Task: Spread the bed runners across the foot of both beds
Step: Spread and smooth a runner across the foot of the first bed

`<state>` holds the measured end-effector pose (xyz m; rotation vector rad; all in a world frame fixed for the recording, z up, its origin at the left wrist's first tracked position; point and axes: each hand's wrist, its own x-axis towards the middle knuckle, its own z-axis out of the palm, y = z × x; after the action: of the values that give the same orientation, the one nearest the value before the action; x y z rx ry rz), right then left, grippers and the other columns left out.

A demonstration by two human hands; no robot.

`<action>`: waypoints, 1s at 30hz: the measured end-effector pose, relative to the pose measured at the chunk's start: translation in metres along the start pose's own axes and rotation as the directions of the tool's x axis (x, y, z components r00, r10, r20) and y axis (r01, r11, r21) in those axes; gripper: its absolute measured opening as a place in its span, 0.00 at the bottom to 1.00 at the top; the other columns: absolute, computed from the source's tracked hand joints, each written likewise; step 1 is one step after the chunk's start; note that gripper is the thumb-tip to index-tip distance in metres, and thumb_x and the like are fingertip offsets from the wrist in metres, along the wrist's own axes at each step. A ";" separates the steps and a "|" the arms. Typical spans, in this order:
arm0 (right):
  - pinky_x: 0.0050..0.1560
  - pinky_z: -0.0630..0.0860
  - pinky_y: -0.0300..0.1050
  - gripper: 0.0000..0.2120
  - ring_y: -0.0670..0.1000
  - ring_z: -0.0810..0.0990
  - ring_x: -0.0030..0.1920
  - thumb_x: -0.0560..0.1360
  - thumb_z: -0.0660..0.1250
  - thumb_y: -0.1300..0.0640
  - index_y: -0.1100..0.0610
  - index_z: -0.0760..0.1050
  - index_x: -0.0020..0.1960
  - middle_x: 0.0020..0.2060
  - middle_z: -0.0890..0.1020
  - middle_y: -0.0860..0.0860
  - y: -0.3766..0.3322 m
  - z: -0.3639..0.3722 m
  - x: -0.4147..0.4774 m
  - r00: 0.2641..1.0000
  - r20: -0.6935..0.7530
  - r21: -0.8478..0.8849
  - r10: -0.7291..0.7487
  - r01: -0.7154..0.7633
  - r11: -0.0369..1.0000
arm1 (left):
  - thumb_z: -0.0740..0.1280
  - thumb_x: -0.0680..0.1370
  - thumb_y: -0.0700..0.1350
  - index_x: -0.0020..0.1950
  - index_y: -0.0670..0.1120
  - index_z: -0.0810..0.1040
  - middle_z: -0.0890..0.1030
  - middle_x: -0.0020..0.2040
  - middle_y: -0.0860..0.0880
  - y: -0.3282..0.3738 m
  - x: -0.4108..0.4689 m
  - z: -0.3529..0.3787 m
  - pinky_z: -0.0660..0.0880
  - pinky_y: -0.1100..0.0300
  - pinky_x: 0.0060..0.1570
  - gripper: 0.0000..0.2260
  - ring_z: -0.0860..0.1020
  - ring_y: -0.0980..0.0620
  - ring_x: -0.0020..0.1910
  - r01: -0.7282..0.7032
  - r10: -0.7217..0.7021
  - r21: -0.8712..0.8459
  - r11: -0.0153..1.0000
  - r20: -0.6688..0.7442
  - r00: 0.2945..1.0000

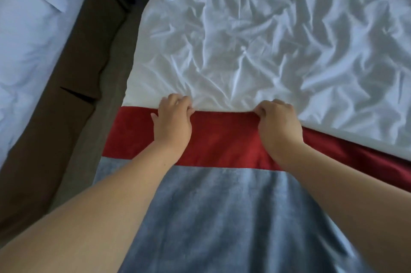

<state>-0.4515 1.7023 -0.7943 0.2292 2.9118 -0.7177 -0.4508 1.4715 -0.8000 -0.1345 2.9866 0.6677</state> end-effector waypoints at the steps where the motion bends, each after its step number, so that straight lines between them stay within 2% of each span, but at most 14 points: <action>1: 0.42 0.69 0.49 0.09 0.62 0.74 0.52 0.80 0.61 0.64 0.59 0.81 0.50 0.42 0.73 0.53 -0.003 0.001 0.008 0.999 -0.045 -0.010 -0.021 0.020 1.000 | 0.63 0.83 0.38 0.45 0.45 0.72 0.74 0.54 0.46 -0.002 0.007 -0.001 0.74 0.34 0.58 0.07 0.75 0.43 0.55 -0.010 0.008 -0.048 0.999 -0.038 0.999; 3: 0.39 0.71 0.50 0.09 0.61 0.73 0.54 0.79 0.62 0.64 0.59 0.81 0.50 0.45 0.75 0.55 -0.003 0.007 0.022 0.992 -0.116 -0.018 -0.054 0.052 0.998 | 0.63 0.81 0.34 0.46 0.41 0.76 0.73 0.54 0.45 -0.005 0.016 0.005 0.76 0.37 0.58 0.06 0.76 0.43 0.52 0.013 -0.024 -0.100 0.995 -0.108 0.994; 5: 0.40 0.75 0.52 0.13 0.58 0.70 0.62 0.78 0.62 0.65 0.54 0.79 0.58 0.57 0.74 0.54 0.010 0.018 0.022 0.994 -0.097 -0.034 -0.056 0.052 0.998 | 0.62 0.82 0.37 0.52 0.42 0.78 0.73 0.60 0.45 -0.004 0.011 0.024 0.68 0.30 0.68 0.05 0.75 0.43 0.61 0.044 -0.046 -0.018 0.999 -0.139 0.989; 6: 0.48 0.78 0.55 0.21 0.57 0.66 0.69 0.77 0.60 0.67 0.52 0.76 0.66 0.66 0.71 0.54 0.019 0.025 0.014 0.997 -0.046 -0.034 -0.068 0.066 0.997 | 0.61 0.84 0.42 0.57 0.44 0.77 0.72 0.67 0.45 -0.004 0.003 0.037 0.60 0.28 0.73 0.07 0.70 0.42 0.70 0.060 -0.052 0.060 0.996 -0.127 0.991; 7: 0.62 0.75 0.57 0.30 0.57 0.59 0.76 0.75 0.58 0.69 0.50 0.69 0.74 0.75 0.64 0.53 0.030 0.030 0.001 0.994 0.017 -0.031 -0.108 0.109 0.994 | 0.57 0.86 0.46 0.64 0.47 0.74 0.68 0.75 0.46 -0.004 -0.006 0.048 0.52 0.29 0.76 0.10 0.62 0.41 0.78 0.074 -0.061 0.124 0.990 -0.104 0.993; 8: 0.75 0.63 0.58 0.36 0.56 0.50 0.81 0.74 0.56 0.69 0.50 0.61 0.80 0.80 0.56 0.52 0.040 0.035 -0.014 0.983 0.073 -0.031 -0.166 0.169 0.985 | 0.54 0.86 0.51 0.71 0.49 0.69 0.60 0.81 0.45 -0.003 -0.016 0.057 0.47 0.31 0.78 0.15 0.52 0.41 0.82 0.078 -0.067 0.162 0.984 -0.077 0.995; 9: 0.79 0.50 0.58 0.38 0.55 0.43 0.82 0.74 0.56 0.67 0.50 0.55 0.82 0.82 0.49 0.51 0.050 0.037 -0.028 0.970 0.108 -0.040 -0.218 0.223 0.974 | 0.52 0.86 0.54 0.77 0.51 0.62 0.52 0.84 0.45 -0.002 -0.025 0.063 0.44 0.33 0.78 0.20 0.46 0.41 0.83 0.072 -0.063 0.173 0.982 -0.056 0.996; 10: 0.79 0.42 0.59 0.36 0.55 0.41 0.82 0.76 0.56 0.64 0.50 0.52 0.83 0.83 0.46 0.50 0.061 0.037 -0.042 0.961 0.122 -0.055 -0.249 0.257 0.965 | 0.50 0.86 0.57 0.82 0.52 0.55 0.47 0.85 0.44 0.000 -0.033 0.066 0.43 0.34 0.78 0.25 0.43 0.41 0.83 0.062 -0.057 0.170 0.983 -0.036 0.998; 11: 0.78 0.40 0.59 0.33 0.55 0.42 0.82 0.79 0.55 0.60 0.50 0.52 0.83 0.83 0.46 0.50 0.072 0.034 -0.056 0.958 0.123 -0.074 -0.260 0.270 0.960 | 0.49 0.85 0.59 0.83 0.53 0.49 0.44 0.85 0.43 0.003 -0.044 0.068 0.42 0.34 0.78 0.27 0.42 0.41 0.83 0.045 -0.044 0.169 0.985 -0.012 0.999; 14: 0.81 0.45 0.57 0.28 0.54 0.50 0.82 0.83 0.53 0.48 0.51 0.55 0.82 0.82 0.54 0.51 0.109 0.020 -0.109 0.956 0.148 -0.164 -0.253 0.276 0.947 | 0.45 0.84 0.64 0.83 0.60 0.42 0.44 0.85 0.45 0.018 -0.097 0.071 0.42 0.34 0.79 0.29 0.43 0.41 0.83 -0.089 0.069 0.176 0.980 0.117 0.991; 18: 0.80 0.48 0.55 0.29 0.53 0.51 0.82 0.84 0.53 0.44 0.49 0.53 0.82 0.82 0.54 0.50 0.156 0.005 -0.206 0.957 0.185 -0.235 -0.224 0.265 0.935 | 0.48 0.81 0.70 0.83 0.62 0.45 0.45 0.85 0.45 0.063 -0.205 0.082 0.43 0.33 0.77 0.33 0.44 0.37 0.83 -0.310 0.254 0.129 0.942 0.330 0.909; 22: 0.79 0.51 0.60 0.29 0.51 0.51 0.82 0.84 0.52 0.41 0.47 0.53 0.82 0.82 0.53 0.48 0.206 -0.006 -0.311 0.960 0.211 -0.250 -0.185 0.235 0.939 | 0.53 0.77 0.75 0.82 0.61 0.55 0.50 0.85 0.43 0.095 -0.321 0.104 0.50 0.25 0.73 0.36 0.50 0.35 0.82 -0.611 0.498 0.069 0.788 0.511 0.700; 27: 0.78 0.55 0.58 0.32 0.52 0.55 0.81 0.82 0.56 0.38 0.47 0.55 0.82 0.82 0.56 0.48 0.288 -0.033 -0.396 0.981 0.160 -0.281 -0.114 0.156 0.947 | 0.57 0.71 0.80 0.81 0.64 0.57 0.53 0.84 0.43 0.128 -0.384 0.133 0.47 0.21 0.71 0.42 0.50 0.29 0.81 -0.748 0.566 0.071 0.659 0.608 0.557; 30: 0.79 0.54 0.58 0.36 0.54 0.55 0.81 0.80 0.58 0.35 0.49 0.55 0.82 0.82 0.55 0.49 0.313 -0.035 -0.416 0.988 0.128 -0.253 -0.087 0.118 0.960 | 0.56 0.71 0.80 0.81 0.65 0.57 0.54 0.84 0.46 0.140 -0.391 0.151 0.44 0.20 0.70 0.41 0.50 0.29 0.81 -0.763 0.557 0.124 0.634 0.611 0.562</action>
<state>0.0082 1.9452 -0.8353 0.0072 2.8819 -0.3401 -0.0688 1.6892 -0.8394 1.1082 2.4558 0.0779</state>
